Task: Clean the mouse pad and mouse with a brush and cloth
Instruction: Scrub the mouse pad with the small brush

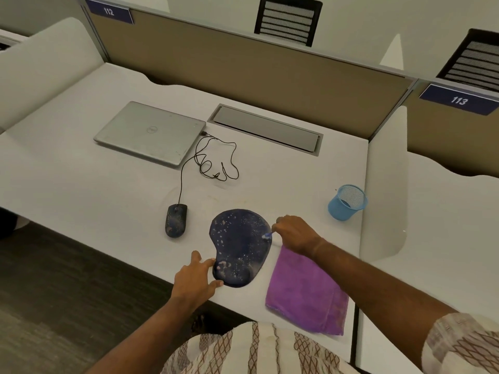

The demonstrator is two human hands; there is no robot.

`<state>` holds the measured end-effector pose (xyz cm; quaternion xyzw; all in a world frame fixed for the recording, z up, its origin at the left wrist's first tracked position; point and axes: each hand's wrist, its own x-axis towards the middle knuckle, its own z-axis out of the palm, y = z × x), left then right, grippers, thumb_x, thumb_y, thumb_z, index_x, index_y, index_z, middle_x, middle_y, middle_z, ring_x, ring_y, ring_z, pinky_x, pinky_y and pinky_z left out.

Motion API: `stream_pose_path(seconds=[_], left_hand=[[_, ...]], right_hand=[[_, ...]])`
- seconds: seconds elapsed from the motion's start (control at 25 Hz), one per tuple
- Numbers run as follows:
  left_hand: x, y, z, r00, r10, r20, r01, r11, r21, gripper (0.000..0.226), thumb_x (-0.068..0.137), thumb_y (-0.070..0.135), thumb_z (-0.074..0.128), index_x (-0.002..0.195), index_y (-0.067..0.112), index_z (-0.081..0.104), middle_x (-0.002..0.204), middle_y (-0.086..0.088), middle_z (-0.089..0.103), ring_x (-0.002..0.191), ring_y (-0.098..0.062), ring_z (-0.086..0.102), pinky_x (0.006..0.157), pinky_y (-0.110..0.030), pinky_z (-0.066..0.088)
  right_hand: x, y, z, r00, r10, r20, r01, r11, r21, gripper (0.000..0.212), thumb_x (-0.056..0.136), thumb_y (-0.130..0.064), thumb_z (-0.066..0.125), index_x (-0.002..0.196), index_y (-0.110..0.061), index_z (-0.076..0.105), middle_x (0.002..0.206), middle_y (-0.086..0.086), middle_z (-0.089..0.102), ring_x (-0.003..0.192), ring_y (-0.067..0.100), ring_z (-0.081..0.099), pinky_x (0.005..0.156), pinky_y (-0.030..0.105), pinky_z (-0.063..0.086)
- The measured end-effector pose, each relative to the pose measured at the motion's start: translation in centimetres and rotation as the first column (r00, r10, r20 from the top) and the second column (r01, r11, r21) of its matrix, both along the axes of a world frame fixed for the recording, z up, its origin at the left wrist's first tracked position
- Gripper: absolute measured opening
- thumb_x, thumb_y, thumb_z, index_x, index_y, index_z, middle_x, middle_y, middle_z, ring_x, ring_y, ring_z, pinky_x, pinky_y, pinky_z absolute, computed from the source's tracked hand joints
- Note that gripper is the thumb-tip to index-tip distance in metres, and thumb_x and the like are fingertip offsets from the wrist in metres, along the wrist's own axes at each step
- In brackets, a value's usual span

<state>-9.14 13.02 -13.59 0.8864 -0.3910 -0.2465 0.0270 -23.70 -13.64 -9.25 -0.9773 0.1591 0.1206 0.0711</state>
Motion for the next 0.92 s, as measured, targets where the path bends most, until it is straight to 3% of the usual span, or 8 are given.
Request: stream_pose_path(seconds=[0.12,0.28,0.4,0.64,0.8,0.92], left_hand=[[-0.2,0.1,0.1,1.000,0.015,-0.001,-0.015,1.000,-0.013,0.064,0.084,0.064,0.065,0.138,0.035,0.050,0.139,0.001,0.039,0.103,-0.021,0.064,0.094,-0.031,0.051],[-0.2,0.1,0.1,1.000,0.017,0.009,-0.017,1.000,-0.019,0.063,0.083,0.063,0.066,0.137,0.036,0.051,0.137,0.001,0.040,0.101,-0.021,0.063,0.091,-0.033,0.051],[0.1,0.0,0.1,1.000,-0.020,0.015,0.020,1.000,0.002,0.063,0.084,0.065,0.064,0.138,0.037,0.049,0.137,0.002,0.039,0.100,-0.020,0.063,0.092,-0.032,0.050],[1.5,0.3,0.0,0.982,-0.183,0.043,0.181,0.982,0.049,0.067,0.088,0.073,0.049,0.145,0.037,0.040,0.145,0.003,0.036,0.106,-0.020,0.063,0.096,-0.031,0.049],[2.0,0.5,-0.8,0.973,-0.229,0.027,0.228,0.973,0.031,0.065,0.091,0.071,0.043,0.146,0.036,0.037,0.148,0.003,0.035,0.105,-0.019,0.065,0.093,-0.027,0.049],[2.7,0.7,-1.3,0.959,-0.284,0.008,0.283,0.959,0.029,0.065,0.093,0.067,0.044,0.147,0.033,0.035,0.149,0.001,0.036,0.104,-0.020,0.065,0.092,-0.026,0.049]], right_hand=[[0.7,0.2,0.4,0.988,-0.116,0.098,0.108,0.991,0.083,0.025,0.092,-0.011,0.056,0.107,-0.019,0.073,0.093,0.004,0.065,0.075,0.017,0.054,0.064,0.025,0.035],[0.9,0.3,0.7,0.901,-0.377,0.214,0.293,0.894,0.340,0.016,0.088,-0.017,0.065,0.097,-0.016,0.077,0.092,0.002,0.068,0.076,0.012,0.056,0.069,0.021,0.045],[1.0,0.5,0.6,0.842,-0.496,0.212,0.375,0.821,0.431,0.016,0.087,-0.016,0.068,0.099,-0.016,0.077,0.094,-0.001,0.070,0.079,0.010,0.059,0.075,0.019,0.049],[2.6,1.6,-0.1,0.810,-0.550,0.204,0.434,0.795,0.423,0.015,0.090,-0.014,0.067,0.102,-0.015,0.076,0.098,0.000,0.067,0.085,0.013,0.061,0.079,0.020,0.050],[3.1,2.2,-0.9,0.903,-0.418,0.100,0.382,0.887,0.258,0.018,0.095,-0.014,0.058,0.105,-0.015,0.073,0.101,0.003,0.062,0.091,0.021,0.060,0.082,0.032,0.052],[2.3,1.9,-1.5,0.920,-0.390,0.035,0.380,0.911,0.160,0.022,0.097,-0.014,0.054,0.111,-0.017,0.071,0.104,0.004,0.061,0.091,0.020,0.057,0.082,0.031,0.051]])
